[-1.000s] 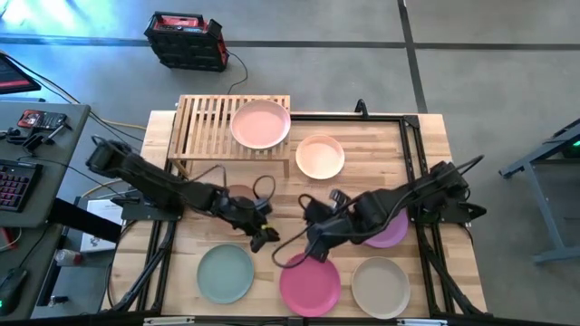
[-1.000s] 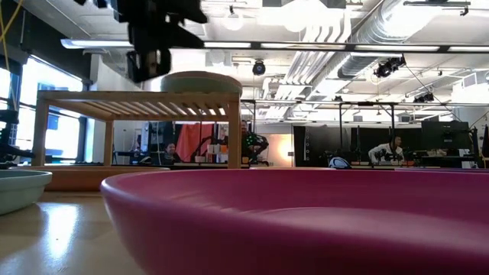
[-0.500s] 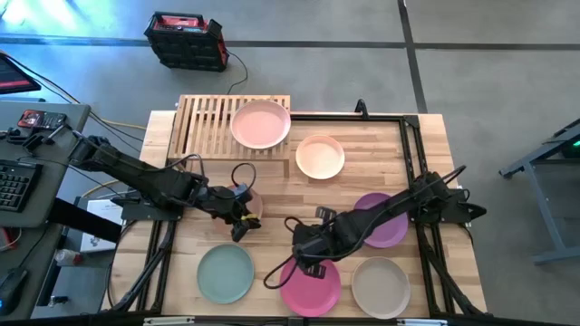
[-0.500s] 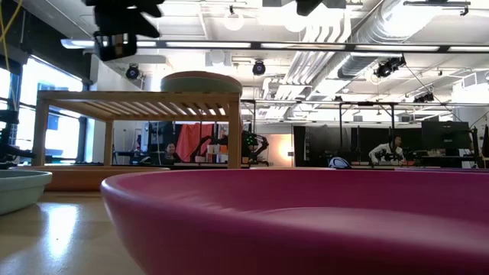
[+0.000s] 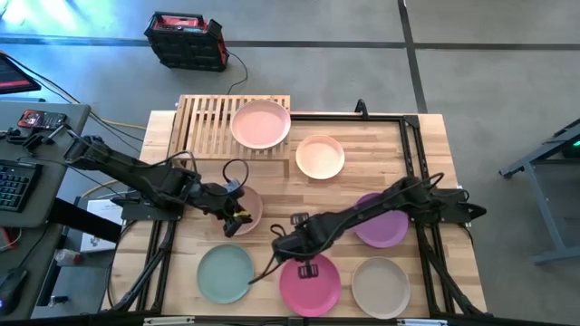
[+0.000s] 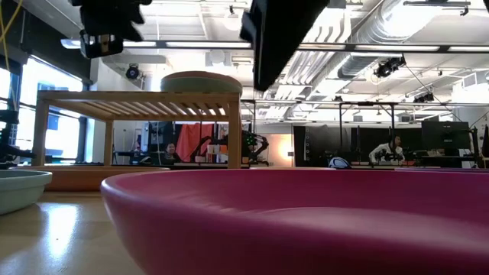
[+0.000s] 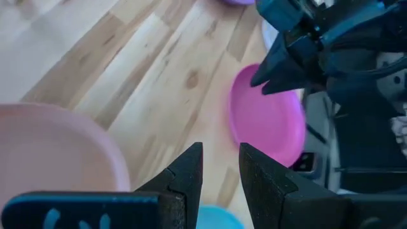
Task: Place and stack plates onto a shelf
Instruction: Stack the pink plate on top of the brown plate on the shelf
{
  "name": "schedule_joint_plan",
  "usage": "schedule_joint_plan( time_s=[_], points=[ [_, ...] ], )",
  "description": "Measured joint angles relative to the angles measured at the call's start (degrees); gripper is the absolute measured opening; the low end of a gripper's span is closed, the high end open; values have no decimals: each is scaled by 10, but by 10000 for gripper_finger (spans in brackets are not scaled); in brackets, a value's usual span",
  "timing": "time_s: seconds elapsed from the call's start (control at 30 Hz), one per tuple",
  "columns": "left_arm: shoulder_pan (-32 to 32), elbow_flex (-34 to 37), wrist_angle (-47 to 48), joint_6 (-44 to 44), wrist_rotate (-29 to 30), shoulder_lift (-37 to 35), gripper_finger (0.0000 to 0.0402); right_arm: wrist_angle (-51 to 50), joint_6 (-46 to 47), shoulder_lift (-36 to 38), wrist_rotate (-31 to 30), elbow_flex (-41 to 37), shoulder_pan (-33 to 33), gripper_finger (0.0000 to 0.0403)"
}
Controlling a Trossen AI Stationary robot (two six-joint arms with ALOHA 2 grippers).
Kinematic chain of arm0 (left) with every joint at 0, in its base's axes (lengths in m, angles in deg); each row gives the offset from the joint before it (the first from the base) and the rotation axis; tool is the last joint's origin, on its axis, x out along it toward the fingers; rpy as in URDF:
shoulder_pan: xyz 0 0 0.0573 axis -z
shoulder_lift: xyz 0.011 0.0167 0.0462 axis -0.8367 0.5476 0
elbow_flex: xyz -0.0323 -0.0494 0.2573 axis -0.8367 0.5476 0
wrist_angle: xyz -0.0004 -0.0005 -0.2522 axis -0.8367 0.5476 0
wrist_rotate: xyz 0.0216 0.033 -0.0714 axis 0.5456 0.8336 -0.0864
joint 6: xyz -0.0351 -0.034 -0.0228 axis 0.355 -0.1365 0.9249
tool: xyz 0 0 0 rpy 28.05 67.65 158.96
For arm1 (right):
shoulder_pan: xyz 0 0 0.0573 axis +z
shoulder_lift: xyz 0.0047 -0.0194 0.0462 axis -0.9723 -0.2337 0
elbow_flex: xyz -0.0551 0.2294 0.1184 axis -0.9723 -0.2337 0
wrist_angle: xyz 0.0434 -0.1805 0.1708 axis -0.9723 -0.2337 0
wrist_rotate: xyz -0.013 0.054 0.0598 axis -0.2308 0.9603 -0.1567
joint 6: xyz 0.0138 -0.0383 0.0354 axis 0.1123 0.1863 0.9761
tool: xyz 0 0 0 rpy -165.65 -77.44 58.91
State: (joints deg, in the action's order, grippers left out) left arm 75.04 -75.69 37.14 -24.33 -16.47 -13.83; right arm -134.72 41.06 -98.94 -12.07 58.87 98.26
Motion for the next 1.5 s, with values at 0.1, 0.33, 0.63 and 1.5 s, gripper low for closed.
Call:
schedule_joint_plan(
  time_s=[0.1,0.33,0.63,1.5],
  points=[
    [0,0,5,1,6,-4,90,0,-14,-22,3,0,-3,67],
    [0,0,10,1,12,-3,90,3,-43,-54,6,0,-1,67],
    [0,0,12,1,13,-3,90,15,-43,-76,24,0,-2,67],
    [0,0,11,1,20,-3,90,63,-59,-82,78,-37,-17,67]
  ],
)
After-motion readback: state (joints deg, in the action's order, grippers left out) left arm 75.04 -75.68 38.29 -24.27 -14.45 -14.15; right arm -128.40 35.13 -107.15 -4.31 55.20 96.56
